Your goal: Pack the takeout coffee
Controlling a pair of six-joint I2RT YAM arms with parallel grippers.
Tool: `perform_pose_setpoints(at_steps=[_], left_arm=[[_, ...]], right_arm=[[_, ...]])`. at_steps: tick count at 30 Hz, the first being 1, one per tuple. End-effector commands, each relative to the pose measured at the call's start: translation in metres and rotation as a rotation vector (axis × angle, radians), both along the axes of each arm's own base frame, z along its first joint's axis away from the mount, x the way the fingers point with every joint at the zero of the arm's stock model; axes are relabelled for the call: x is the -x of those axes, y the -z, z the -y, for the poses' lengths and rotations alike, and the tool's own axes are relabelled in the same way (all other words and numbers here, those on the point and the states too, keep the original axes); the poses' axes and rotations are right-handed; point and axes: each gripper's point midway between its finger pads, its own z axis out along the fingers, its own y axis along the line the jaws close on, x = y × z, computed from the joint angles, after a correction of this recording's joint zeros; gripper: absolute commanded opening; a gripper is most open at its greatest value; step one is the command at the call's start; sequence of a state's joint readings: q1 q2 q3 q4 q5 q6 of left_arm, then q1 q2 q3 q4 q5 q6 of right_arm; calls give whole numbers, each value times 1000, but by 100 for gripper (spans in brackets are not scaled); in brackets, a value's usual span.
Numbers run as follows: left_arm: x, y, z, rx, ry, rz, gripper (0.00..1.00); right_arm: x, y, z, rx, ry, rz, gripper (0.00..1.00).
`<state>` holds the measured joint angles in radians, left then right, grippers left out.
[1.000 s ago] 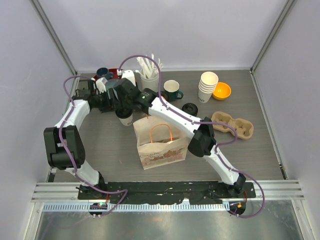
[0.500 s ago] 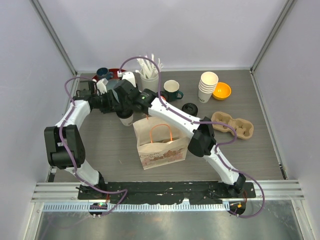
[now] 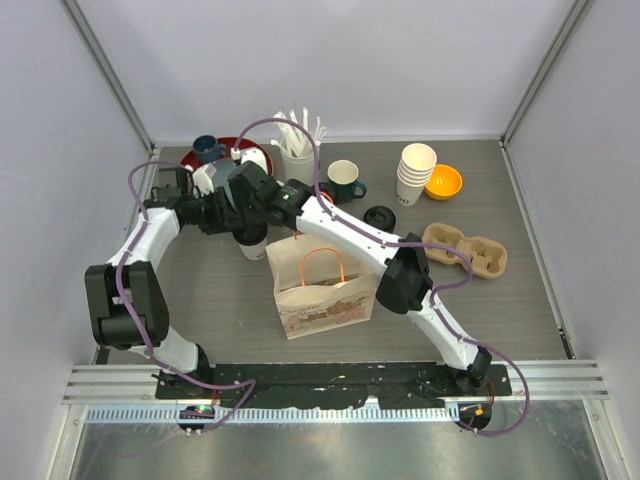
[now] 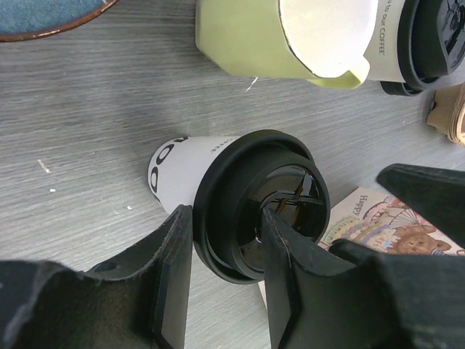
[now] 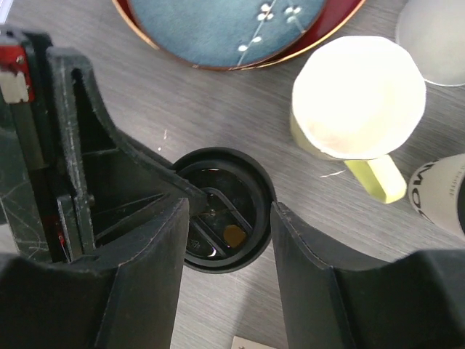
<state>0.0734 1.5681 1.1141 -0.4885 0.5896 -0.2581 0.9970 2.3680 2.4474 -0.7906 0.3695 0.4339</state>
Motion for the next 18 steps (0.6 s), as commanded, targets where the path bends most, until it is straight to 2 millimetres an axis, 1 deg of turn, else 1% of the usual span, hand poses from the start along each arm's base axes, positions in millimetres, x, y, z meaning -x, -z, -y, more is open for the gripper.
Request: perform_pose_setpoints(at_steps=[1,2,4,6,7,9,10,11,12,13,14,16,17,18], left_arm=[[9,-23,2,20,42,28,0],[8,-28,2,22,51,38,0],[13,-30,2,19,78,35,0],[17,-32,1,10,92,41,0],[20,-34,0,-1,105,48,0],[23,-37,0,-9,119,58,0],[27,-39,1,-12,136,69,0],[29,-40,1,-15,145,71,0],[30,-41,1,-18,152,76,0],[34,-43,1,-22,167,75,0],[36,-44,1,-24,180,78,0],[43,-49,2,-29,203,77,0],[46,-50,1,-44,235,94,0],[49,-53,1,-49,246,99,0]], right_arm=[[24,-51,-19,-89,-241,48,55],[29,-65,-19,-101,-274,71,56],[37,-74,-20,-94,-322,103,59],[43,-90,-16,-72,-378,158,63],[49,-97,-18,-80,-414,171,63],[55,-108,-17,-90,-463,199,64],[62,-110,-20,-105,-504,195,64],[63,-110,-20,-102,-527,209,64],[72,-117,-22,-118,-571,213,64],[73,-118,-22,-121,-590,219,64],[86,-118,-26,-134,-660,209,65],[98,-129,-26,-142,-751,246,67],[108,-132,-29,-169,-804,248,69],[113,-136,-30,-173,-843,270,71]])
